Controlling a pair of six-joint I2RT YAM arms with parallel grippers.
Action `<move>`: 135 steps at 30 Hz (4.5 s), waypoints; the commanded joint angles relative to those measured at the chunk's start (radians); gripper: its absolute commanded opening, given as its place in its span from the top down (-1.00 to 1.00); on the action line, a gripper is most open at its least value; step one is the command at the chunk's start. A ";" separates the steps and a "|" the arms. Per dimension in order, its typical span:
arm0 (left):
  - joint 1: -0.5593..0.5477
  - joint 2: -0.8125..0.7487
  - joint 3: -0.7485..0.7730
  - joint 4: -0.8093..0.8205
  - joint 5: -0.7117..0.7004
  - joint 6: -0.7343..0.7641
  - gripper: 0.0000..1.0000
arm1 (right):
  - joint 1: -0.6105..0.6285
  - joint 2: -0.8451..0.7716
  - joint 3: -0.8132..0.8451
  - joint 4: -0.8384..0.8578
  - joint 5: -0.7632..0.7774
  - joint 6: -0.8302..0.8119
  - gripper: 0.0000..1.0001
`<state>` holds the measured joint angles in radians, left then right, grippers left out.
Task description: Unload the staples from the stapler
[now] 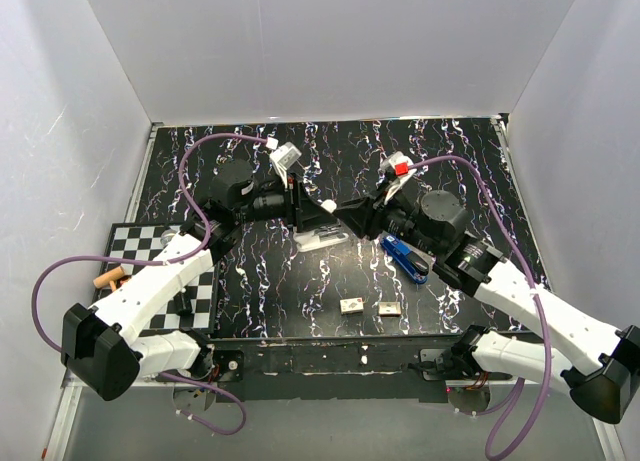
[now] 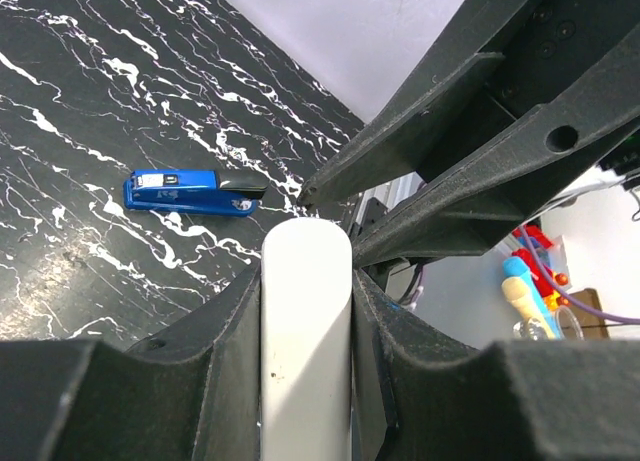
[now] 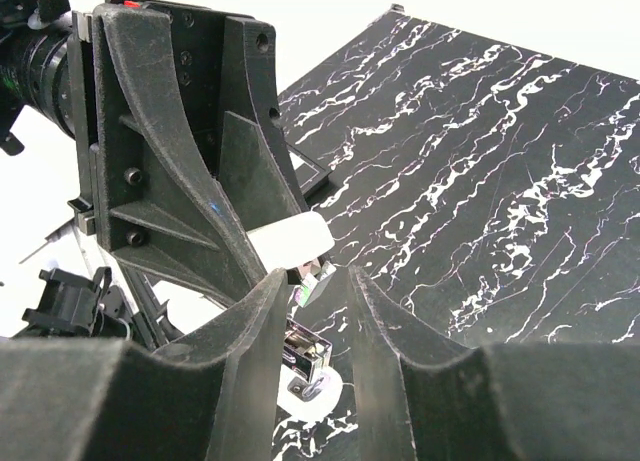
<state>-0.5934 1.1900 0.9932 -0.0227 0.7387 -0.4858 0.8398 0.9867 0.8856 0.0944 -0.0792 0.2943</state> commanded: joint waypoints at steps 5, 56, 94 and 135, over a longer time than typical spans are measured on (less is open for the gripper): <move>-0.049 -0.049 0.021 0.309 0.182 -0.194 1.00 | 0.004 0.063 -0.086 0.024 0.108 -0.004 0.24; -0.051 -0.101 0.076 -0.229 -0.284 0.159 1.00 | 0.004 0.086 -0.082 -0.088 0.246 -0.029 0.24; -0.049 -0.112 -0.053 -0.045 -0.610 -0.131 1.00 | 0.005 0.184 -0.082 -0.030 -0.016 0.295 0.78; -0.062 -0.211 -0.166 0.204 0.148 -0.157 1.00 | 0.004 0.016 0.137 -0.120 -0.454 0.046 0.97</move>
<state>-0.6388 0.9817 0.8234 0.1947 0.7212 -0.7013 0.8448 1.0050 0.9203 -0.0425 -0.4641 0.3862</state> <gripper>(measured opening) 0.317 0.022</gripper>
